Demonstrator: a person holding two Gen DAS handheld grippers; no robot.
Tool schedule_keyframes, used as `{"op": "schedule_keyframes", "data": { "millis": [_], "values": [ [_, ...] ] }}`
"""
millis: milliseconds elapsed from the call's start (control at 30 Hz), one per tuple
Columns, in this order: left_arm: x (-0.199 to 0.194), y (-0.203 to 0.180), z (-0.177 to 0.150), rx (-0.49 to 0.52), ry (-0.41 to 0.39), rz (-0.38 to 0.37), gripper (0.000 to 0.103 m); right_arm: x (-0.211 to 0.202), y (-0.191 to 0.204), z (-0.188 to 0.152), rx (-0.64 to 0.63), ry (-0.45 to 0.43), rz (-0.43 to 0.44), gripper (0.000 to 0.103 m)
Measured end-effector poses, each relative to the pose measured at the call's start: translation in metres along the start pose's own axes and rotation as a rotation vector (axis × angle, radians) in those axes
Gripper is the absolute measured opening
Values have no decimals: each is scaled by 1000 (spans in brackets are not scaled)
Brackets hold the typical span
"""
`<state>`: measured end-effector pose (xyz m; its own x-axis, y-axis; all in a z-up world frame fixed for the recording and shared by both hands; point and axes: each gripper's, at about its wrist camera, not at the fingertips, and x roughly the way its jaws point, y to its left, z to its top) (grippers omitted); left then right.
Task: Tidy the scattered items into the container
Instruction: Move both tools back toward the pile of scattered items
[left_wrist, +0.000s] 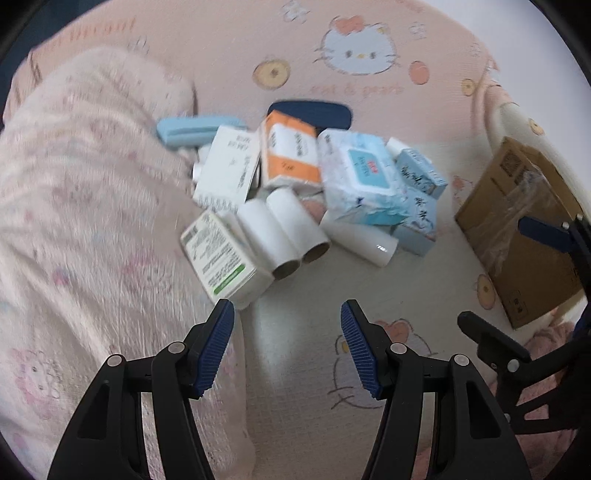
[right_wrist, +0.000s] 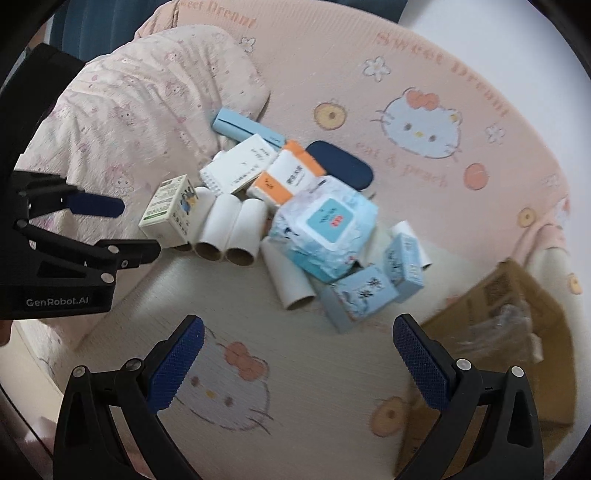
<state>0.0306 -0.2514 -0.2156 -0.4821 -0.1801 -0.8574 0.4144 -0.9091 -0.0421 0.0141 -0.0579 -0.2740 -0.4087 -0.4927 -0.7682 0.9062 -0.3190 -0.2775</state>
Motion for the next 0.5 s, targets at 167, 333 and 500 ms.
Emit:
{"op": "schedule_keyframes", "data": {
  "millis": [167, 333, 500],
  "values": [
    [15, 24, 9, -134, 45, -17, 64, 20, 5, 0, 4, 16, 26, 102],
    [33, 47, 20, -305, 90, -72, 64, 40, -1, 0, 35, 32, 39, 102],
    [46, 64, 28, -453, 107, -96, 64, 61, -17, 1, 83, 47, 24, 102]
  ]
}}
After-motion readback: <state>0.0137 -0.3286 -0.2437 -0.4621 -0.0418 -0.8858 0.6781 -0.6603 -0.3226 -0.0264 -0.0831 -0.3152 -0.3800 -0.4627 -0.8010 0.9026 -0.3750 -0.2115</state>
